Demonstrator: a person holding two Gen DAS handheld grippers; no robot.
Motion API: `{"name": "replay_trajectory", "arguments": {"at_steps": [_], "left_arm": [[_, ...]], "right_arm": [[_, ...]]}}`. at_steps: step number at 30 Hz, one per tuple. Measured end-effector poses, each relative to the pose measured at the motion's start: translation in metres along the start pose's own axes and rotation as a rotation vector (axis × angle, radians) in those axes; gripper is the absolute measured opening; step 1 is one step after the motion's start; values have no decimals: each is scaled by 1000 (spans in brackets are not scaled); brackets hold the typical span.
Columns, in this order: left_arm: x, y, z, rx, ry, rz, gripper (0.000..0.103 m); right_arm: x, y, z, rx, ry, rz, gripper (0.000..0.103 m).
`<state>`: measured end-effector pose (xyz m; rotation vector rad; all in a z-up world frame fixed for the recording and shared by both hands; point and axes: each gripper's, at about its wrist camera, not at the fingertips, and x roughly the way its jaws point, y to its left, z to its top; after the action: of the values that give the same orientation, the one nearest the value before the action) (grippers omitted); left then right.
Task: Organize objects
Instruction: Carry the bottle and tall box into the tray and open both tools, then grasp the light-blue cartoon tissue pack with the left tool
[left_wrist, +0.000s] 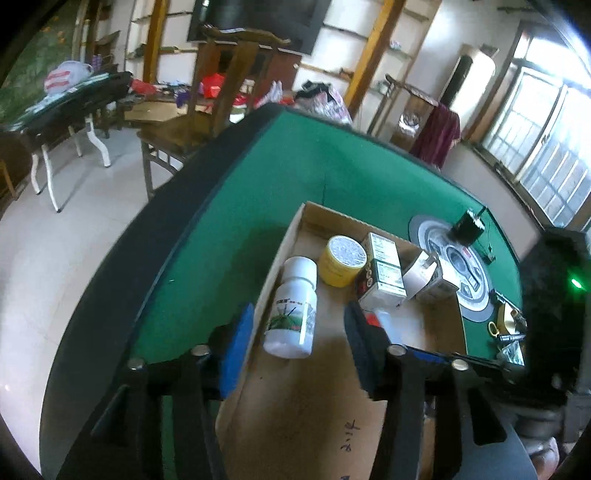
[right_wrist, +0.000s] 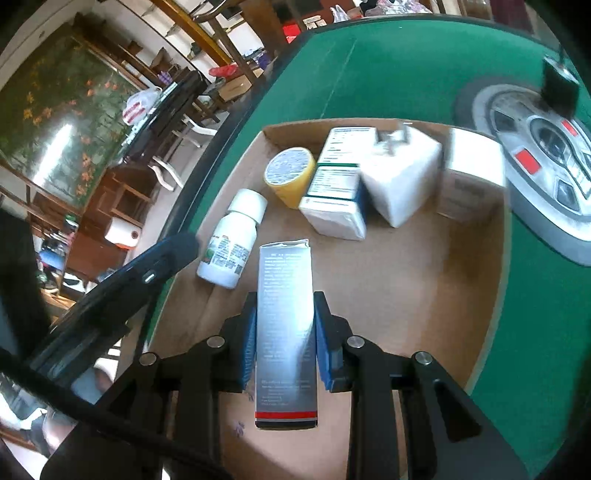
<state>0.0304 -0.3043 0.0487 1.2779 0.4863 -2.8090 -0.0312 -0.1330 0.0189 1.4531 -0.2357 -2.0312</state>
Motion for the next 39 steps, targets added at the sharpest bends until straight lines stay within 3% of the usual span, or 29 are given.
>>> {"name": "replay_trajectory", "arguments": {"at_steps": [5,9,12,15,18,23,29,33,35,39], "left_arm": [[-2,8,-9,-56,-43,17,53],[6,7,-13,-90,-29,-13,54],[10,-9,-16,-30,-32,39,55],[22,-26,-23,31,45,100,55],[32,-34,-35,58,96,164,55],[23,-44,-52,65,99,161,56],[-10,-49,-52,18,12,53,55],[-47,-93,-51,89,-71,-36,56],[-54,-128,-56,139,-64,-90,60],[-35,-195,-77,225,37,-174,60]], "right_arm": [[14,9,10,-28,-38,-40,26],[-3,-3,3,23,-53,6,27],[-33,-14,-3,40,-109,22,29],[-68,-28,-12,35,-188,-4,41],[-103,-47,-24,29,-267,-65,42],[-148,-90,-48,52,-326,-113,41],[-194,-146,-73,124,-389,-185,41],[-217,-191,-91,185,-423,-228,46],[-226,-209,-94,211,-450,-240,46],[-244,-239,-90,261,-502,-248,46]]}}
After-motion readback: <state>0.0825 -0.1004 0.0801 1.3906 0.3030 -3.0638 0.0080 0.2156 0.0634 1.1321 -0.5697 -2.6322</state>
